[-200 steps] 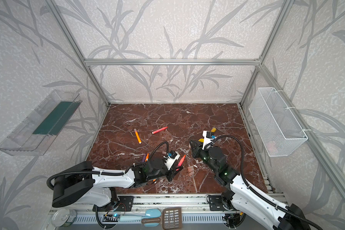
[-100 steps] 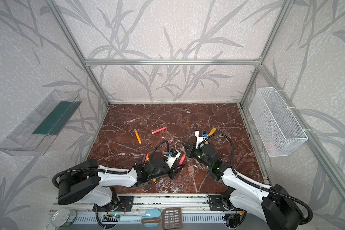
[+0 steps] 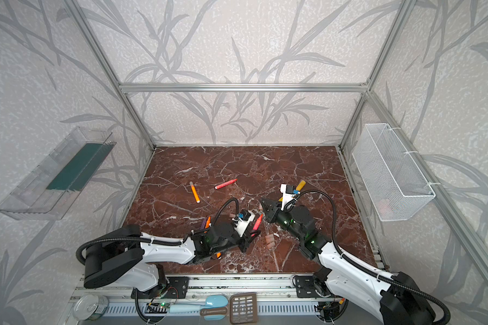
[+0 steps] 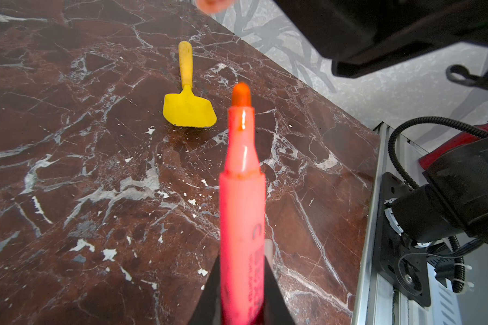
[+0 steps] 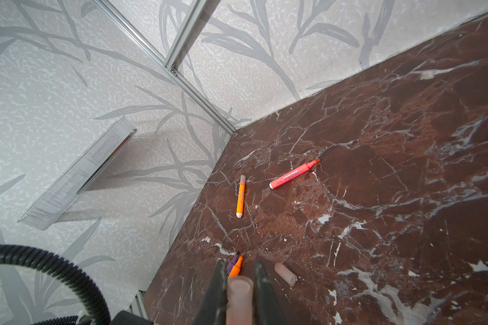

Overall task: Insert the pens into the pen caps
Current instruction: 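Carry the cap to the marker tip while the left gripper raises the marker, then fit the cap over the pink marker tip with the right gripper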

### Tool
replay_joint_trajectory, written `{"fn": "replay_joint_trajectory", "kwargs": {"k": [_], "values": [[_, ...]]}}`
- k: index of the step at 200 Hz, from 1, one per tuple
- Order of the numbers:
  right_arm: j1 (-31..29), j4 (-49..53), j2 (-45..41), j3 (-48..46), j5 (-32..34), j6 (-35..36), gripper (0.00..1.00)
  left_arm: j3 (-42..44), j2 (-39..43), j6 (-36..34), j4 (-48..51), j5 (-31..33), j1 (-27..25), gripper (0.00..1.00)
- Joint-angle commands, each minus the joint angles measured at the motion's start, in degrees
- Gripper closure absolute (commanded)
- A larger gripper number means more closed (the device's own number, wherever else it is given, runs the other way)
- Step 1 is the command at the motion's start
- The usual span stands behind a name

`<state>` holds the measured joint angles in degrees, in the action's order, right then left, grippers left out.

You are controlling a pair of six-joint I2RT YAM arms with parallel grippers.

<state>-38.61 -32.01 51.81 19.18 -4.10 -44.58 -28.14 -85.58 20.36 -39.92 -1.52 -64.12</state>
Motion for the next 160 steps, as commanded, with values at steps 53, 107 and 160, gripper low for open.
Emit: {"fn": "replay_joint_trajectory", "kwargs": {"k": [53, 107, 160], "values": [[-0.1, -3.0, 1.1, -1.7, -0.7, -2.2, 1.00, -0.2, 2.2, 0.6, -1.8, 2.5, -0.2, 1.00], [-1.1, -3.1, -0.2, -2.4, -0.4, -2.4, 1.00, -0.7, 3.2, 1.1, 0.1, 5.7, -0.2, 1.00], [-4.6, -5.7, 2.3, -2.4, 0.8, -2.2, 1.00, -2.0, 3.7, 1.9, 0.0, 6.0, 0.1, 1.00]]}}
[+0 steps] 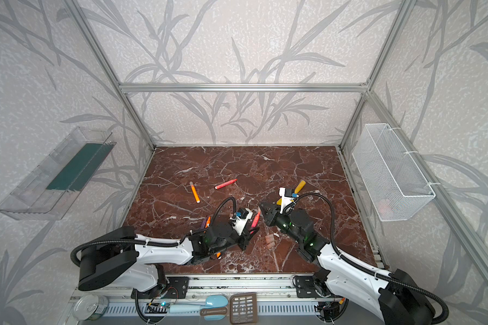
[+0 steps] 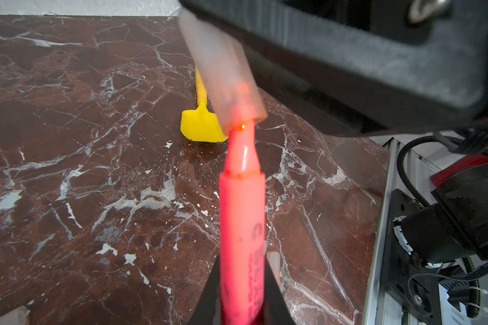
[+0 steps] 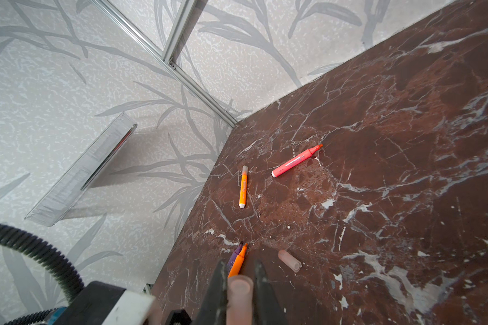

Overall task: Insert the pens into the pen caps
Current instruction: 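Fit the cap over the pink marker tip with the right gripper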

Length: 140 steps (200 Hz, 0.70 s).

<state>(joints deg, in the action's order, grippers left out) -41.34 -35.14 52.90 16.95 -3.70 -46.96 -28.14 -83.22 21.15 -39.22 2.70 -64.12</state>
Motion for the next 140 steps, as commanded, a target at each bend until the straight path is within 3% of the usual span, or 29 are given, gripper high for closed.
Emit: {"fn": "replay_joint_trajectory", "kwargs": {"k": [1, 28, 63, 132, 140], "values": [[-2.0, -2.6, 1.3, -0.1, 0.4, 0.2, 1.00, -2.0, 1.3, 1.2, -0.6, 1.7, 0.1, 1.00], [-5.7, -2.9, 2.5, 0.3, 3.3, 2.0, 1.00, -3.2, 1.5, 3.8, 0.3, -0.5, 2.1, 1.00], [-8.2, -3.3, 3.9, 0.4, 4.9, 3.3, 1.00, -2.4, 3.1, 7.9, -2.2, -8.0, 7.1, 1.00], [-9.6, -5.6, 8.2, 1.1, 3.6, 4.2, 1.00, -2.8, 5.4, 7.2, -0.6, -8.4, 7.5, 1.00], [-9.6, -5.3, 8.6, 1.2, 3.8, 4.3, 0.93, -2.7, 5.5, 7.2, -0.8, -8.5, 7.5, 1.00]]}}
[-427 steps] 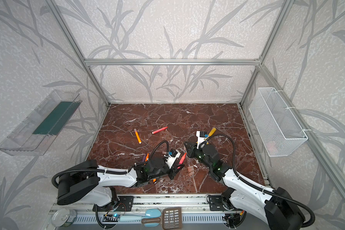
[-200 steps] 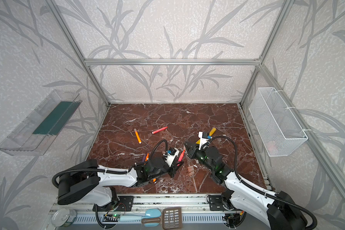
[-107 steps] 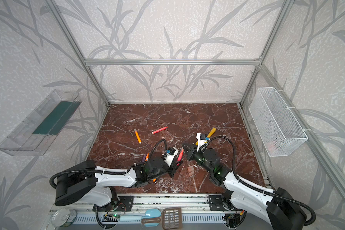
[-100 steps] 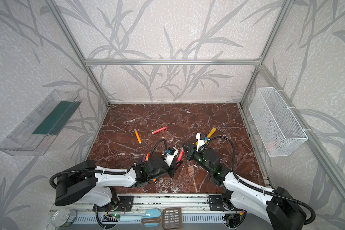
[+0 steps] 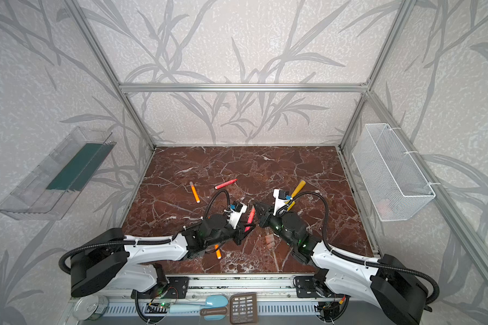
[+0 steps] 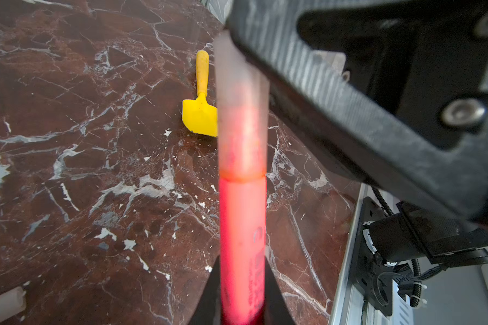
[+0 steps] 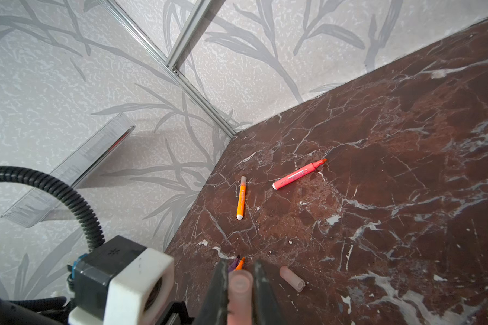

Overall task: Insert the pens into the pen caps
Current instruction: 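Fit the cap over the pink marker tip with the right gripper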

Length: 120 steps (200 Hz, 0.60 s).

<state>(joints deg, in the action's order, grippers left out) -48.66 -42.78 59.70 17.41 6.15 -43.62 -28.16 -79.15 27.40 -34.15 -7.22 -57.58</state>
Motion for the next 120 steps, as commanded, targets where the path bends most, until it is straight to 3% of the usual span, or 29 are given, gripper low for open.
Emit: {"fn": "replay_joint_trajectory", "kwargs": {"k": [1, 21, 63, 96, 120], "values": [[-2.3, 2.5, 1.8, 0.8, -6.1, 0.9, 0.91, -2.6, 1.4, 0.9, -5.9, 1.4, 1.0, 1.00], [-2.3, 4.3, 1.7, 1.0, -4.6, 1.0, 0.67, -2.3, 1.5, 0.2, -5.8, 1.5, 0.9, 1.00], [-2.3, 9.9, -3.3, 1.3, -1.4, 3.3, 0.37, -1.4, 0.8, -3.4, -5.2, 1.7, 0.9, 1.00], [-2.3, 12.7, -8.9, 0.6, 1.2, 4.9, 0.22, 0.0, -0.7, -8.2, -5.4, 3.1, -0.3, 1.00], [-2.2, 14.7, -12.7, 0.0, 3.9, 5.9, 0.19, 0.0, -2.5, -11.5, -4.7, 6.3, -1.9, 1.00]]}}
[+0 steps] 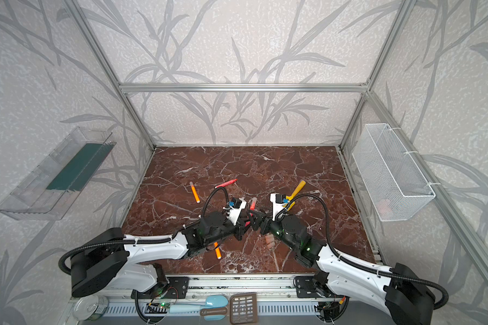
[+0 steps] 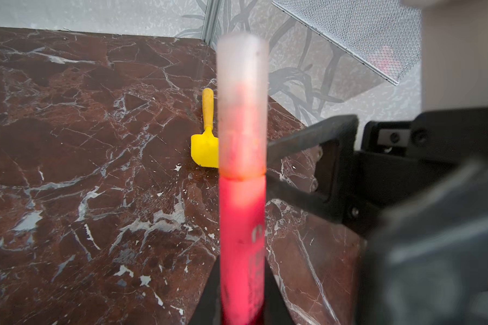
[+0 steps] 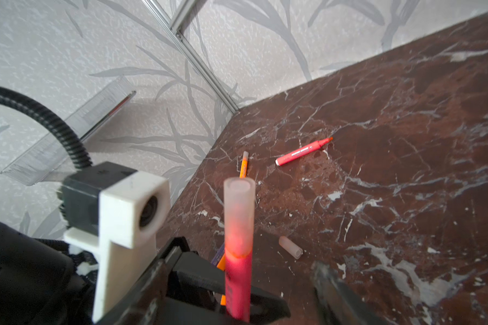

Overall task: Insert the pens into the pen caps
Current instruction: 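Fit the cap over the pink marker tip with the right gripper, then push the cap down onto the marker while the left gripper holds it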

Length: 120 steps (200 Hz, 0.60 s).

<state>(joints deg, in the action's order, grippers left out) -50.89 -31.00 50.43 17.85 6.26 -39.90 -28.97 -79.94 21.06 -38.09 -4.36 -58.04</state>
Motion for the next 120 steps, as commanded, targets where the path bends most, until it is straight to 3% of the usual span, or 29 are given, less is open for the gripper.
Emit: {"fn": "replay_joint_trajectory", "kwargs": {"k": [1, 32, 82, 120], "values": [[0.0, 3.3, -3.4, -0.4, 3.8, 2.1, 0.19, 0.8, -1.8, -5.3, -0.8, 3.5, -1.5, 1.00], [0.5, 5.7, -5.6, -0.4, 6.6, 1.9, 0.20, 0.0, -4.1, -7.5, -0.8, 5.1, -3.2, 1.00], [2.8, 6.5, -4.2, -0.1, 6.5, 0.6, 0.39, -2.2, -6.9, -8.8, -0.3, 5.6, -5.2, 1.00], [3.3, 5.9, -0.5, 1.0, 5.4, 0.0, 0.43, -3.3, -8.0, -8.9, 0.0, 5.8, -5.9, 1.00]]}}
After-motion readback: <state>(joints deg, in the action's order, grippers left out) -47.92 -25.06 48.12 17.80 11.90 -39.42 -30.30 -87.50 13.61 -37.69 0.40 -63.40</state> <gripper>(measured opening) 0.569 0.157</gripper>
